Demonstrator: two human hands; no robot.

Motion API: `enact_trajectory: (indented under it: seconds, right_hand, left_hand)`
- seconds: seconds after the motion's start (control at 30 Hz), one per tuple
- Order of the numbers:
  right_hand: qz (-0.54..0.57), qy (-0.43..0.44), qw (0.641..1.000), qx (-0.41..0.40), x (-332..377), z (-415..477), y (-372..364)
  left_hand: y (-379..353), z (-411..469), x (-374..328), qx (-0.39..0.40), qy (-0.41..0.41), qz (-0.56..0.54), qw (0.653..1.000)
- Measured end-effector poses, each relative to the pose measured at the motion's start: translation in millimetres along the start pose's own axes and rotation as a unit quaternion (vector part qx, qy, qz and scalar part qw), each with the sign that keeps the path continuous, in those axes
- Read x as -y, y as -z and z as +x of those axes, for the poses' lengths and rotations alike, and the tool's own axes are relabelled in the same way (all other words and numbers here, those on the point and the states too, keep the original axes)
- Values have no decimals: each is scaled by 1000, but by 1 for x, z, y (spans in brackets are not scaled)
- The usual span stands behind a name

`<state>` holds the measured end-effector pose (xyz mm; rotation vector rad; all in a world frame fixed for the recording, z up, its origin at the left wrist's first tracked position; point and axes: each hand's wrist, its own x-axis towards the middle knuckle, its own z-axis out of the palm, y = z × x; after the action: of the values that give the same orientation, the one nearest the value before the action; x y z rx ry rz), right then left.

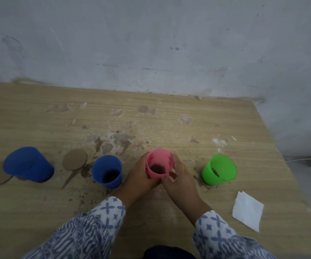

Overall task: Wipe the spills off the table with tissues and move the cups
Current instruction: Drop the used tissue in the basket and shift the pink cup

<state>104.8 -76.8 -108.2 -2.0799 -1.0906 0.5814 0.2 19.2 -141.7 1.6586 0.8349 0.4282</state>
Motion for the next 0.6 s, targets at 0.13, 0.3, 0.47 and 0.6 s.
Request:
enact_trajectory:
  seconds: [0.13,0.3,0.47,0.6]
  right_hand:
    - [-6,5,1000,2,5,-2,5]
    - [-39,29,999,-7,9,-6,14]
    - [-32,75,996,-18,28,-10,26]
    - [-13,140,990,-8,56,-11,29]
  left_hand:
    - [0,-4,-4,-10,5,21,1000]
    - [2,-16,-13,-26,-12,55,998]
    - [3,-33,-32,-61,-50,86,993]
    - [17,-51,-55,-98,-79,93,988]
